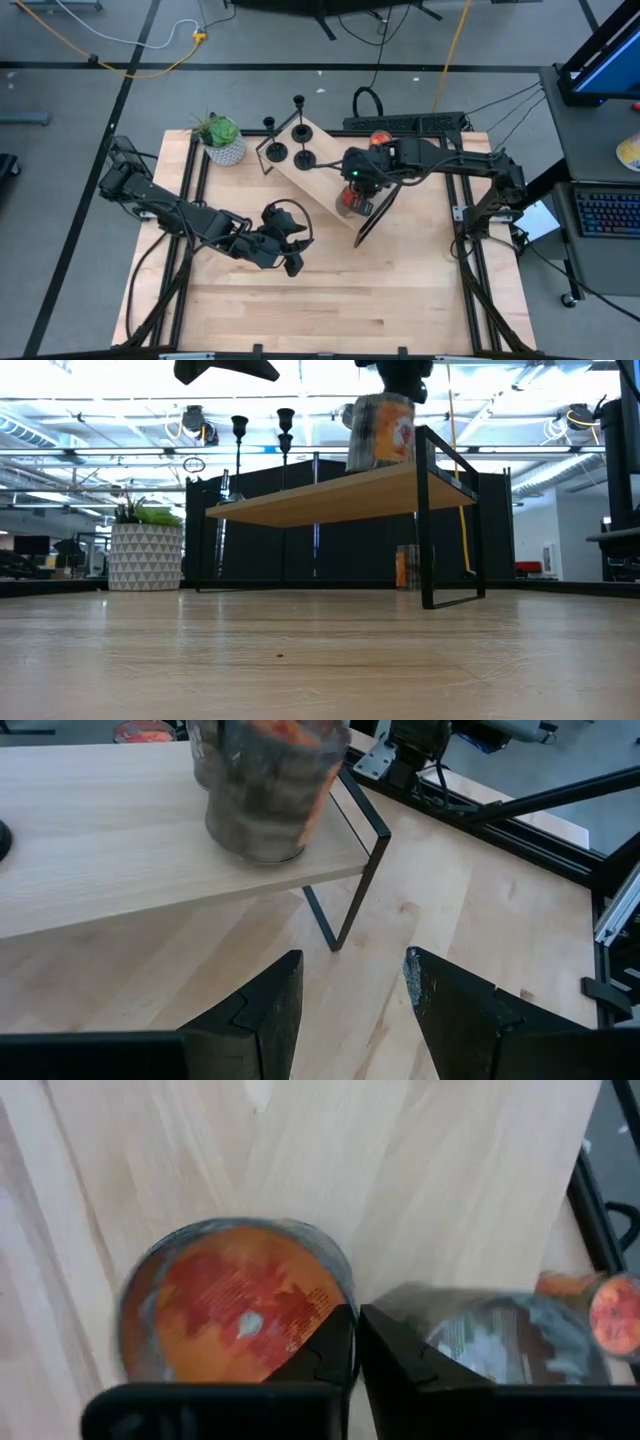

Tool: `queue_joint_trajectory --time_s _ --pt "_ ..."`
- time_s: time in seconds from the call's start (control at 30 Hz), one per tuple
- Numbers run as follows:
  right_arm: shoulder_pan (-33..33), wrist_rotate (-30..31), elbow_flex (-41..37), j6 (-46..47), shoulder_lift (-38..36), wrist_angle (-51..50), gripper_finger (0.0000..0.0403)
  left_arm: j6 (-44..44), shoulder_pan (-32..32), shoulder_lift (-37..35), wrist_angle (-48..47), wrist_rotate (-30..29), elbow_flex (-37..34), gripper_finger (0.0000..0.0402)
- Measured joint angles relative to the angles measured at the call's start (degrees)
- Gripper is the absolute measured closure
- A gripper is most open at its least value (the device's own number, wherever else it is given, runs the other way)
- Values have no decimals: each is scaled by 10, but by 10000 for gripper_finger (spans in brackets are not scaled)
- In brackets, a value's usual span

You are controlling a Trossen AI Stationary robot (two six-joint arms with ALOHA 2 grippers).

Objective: Pick & Place candle stick holders
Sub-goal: Put the bottom orange scented candle on the shelf, then put the orange scented candle on the shelf

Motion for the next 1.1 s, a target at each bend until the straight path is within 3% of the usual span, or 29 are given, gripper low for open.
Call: queue_joint_trajectory --time_s 0.43,0.77,1.1 --pt "0 9 0 -28 -3 36 367 19 -4 0 -1 0 0 218" --pt "21 98 0 -31 -96 53 394 63 4 0 -13 -12 0 218" --pt "-68 183 0 48 -176 -33 382 146 34 -37 -4 15 0 218"
